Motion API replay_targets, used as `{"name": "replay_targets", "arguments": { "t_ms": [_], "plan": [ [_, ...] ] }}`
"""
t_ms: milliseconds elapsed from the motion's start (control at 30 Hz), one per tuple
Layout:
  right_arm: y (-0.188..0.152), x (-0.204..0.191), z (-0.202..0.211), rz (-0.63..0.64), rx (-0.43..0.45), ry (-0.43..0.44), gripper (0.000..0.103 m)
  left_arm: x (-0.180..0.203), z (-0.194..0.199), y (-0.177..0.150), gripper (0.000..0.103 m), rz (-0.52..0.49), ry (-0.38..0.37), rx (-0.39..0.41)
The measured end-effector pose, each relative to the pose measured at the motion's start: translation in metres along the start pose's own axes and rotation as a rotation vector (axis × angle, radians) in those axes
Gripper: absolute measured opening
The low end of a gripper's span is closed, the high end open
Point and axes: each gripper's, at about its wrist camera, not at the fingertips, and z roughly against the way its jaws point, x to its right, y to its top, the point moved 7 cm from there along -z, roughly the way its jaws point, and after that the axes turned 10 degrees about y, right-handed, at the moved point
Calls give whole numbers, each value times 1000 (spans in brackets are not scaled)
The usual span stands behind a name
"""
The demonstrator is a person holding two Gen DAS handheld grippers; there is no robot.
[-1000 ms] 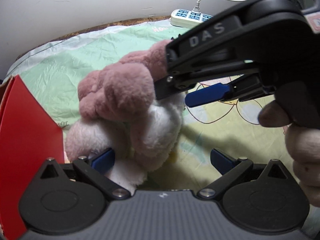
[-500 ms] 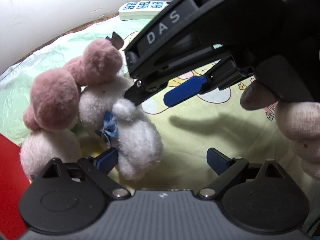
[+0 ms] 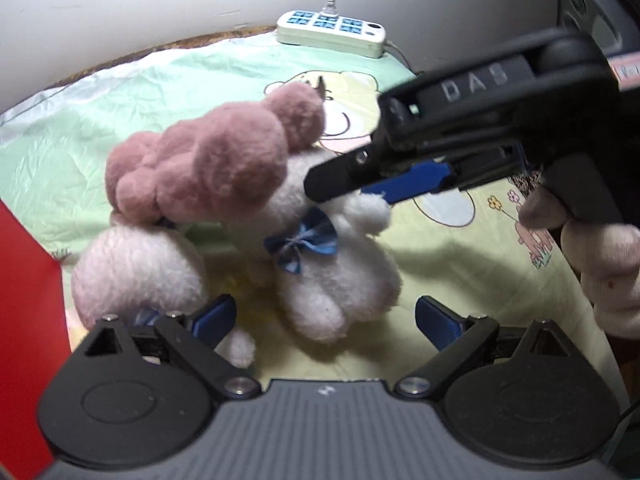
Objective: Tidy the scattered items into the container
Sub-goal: 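Close the right gripper on the white bunny's body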
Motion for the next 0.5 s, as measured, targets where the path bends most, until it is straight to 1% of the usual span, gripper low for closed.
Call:
{"name": "replay_targets", "arguments": {
  "t_ms": [100,167,233,367,433,500],
  "plan": [
    [4,2,-9,-7,-8,12,53,-5,-7,10,96,28,-14,6],
    [5,4,-10,-42,-10,43,53,-1,-14,13,96,27,-21,3],
    [4,4,-11,-60,-13,61,52,4,-20,16,96,14,-9,11],
    [1,6,-8,-61,-14,74,43,14,-30,19,96,-24,31,21],
    [0,9,-4,-78,-7,76,41,19,-30,17,95,-39,30,23],
    [-2,12,0,-86,0,73,39,24,-28,14,91,-58,25,23]
  ]
}}
